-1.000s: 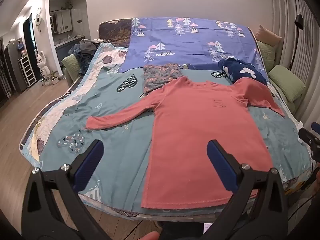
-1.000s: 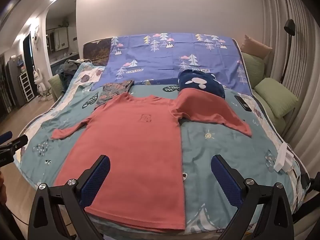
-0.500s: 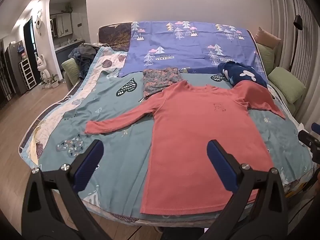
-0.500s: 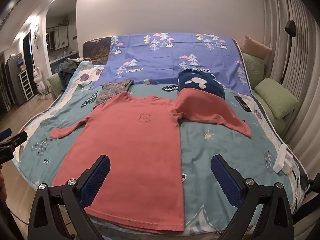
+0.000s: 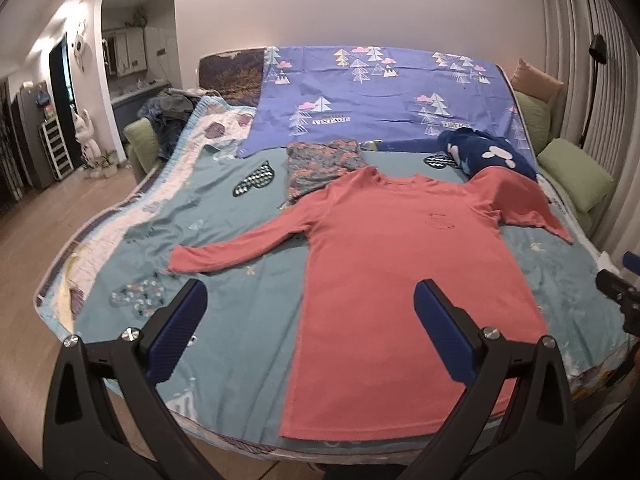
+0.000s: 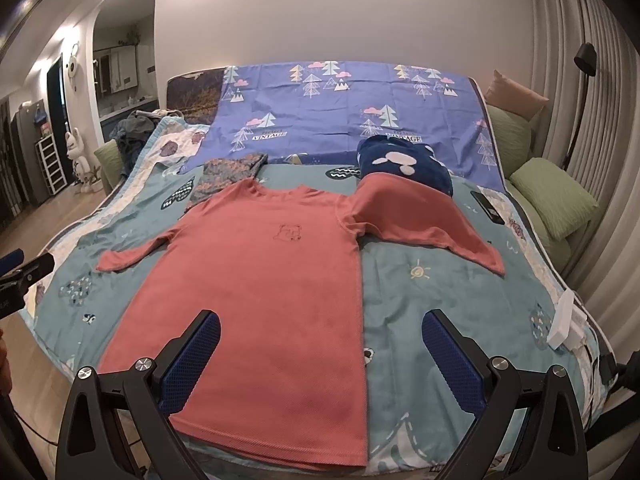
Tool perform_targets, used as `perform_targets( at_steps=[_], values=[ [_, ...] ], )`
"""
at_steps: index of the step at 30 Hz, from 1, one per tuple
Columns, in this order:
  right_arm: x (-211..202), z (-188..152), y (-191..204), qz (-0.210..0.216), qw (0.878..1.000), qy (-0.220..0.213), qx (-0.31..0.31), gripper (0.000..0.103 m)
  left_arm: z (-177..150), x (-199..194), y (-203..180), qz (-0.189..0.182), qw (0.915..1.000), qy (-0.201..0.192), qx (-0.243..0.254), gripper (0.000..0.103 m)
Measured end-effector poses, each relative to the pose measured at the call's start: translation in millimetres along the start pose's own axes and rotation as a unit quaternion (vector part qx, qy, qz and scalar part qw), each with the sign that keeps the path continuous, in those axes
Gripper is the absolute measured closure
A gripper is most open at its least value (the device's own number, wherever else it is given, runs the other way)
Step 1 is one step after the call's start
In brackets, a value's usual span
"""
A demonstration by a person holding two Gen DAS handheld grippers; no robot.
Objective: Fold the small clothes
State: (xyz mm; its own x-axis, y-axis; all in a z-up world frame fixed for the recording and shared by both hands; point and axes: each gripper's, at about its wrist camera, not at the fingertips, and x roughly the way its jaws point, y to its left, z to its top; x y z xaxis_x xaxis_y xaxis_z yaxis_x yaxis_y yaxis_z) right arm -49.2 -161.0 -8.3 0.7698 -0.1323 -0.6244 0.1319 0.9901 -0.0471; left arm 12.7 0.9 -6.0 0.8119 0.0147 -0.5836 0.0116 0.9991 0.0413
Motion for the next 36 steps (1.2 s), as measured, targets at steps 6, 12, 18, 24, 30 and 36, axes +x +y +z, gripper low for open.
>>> perform_targets(
  at_steps=[6, 12, 18, 24, 30, 36],
  values=[
    [1.9, 0.6, 1.6, -0.004, 1.0, 0.001, -0.003, 0.0, 0.7, 3.2, -0.9, 0.017, 0.9998, 0.005, 0.002, 0.001],
    [3.1, 0.1, 5.9, -0.01, 1.0, 0.001, -0.016, 0.0, -0.4, 5.0, -1.0, 0.009, 0.9999, 0.011, 0.002, 0.002],
    [2.2, 0.5, 6.2, -0.017, 1.0, -0.003, -0.017, 0.0, -0.1, 3.0, -2.2, 0.006, 0.9999, 0.009, 0.003, 0.002],
    [0.5, 1.5, 4.9, -0.021, 1.0, -0.006, -0.014, 0.0, 1.2, 3.0, -1.8, 0.003, 1.0, 0.008, 0.002, 0.002],
    [-0.1, 1.5, 2.9, -0.02, 1.0, -0.007, -0.012, 0.0, 1.4, 2.4, -2.1, 0.001, 1.0, 0.008, 0.001, 0.002],
    [-1.1, 2.3, 1.1, -0.019, 1.0, -0.009, -0.013, 0.0, 2.6, 0.2, -2.7, 0.0, 1.0, 0.001, 0.003, 0.002]
  ],
)
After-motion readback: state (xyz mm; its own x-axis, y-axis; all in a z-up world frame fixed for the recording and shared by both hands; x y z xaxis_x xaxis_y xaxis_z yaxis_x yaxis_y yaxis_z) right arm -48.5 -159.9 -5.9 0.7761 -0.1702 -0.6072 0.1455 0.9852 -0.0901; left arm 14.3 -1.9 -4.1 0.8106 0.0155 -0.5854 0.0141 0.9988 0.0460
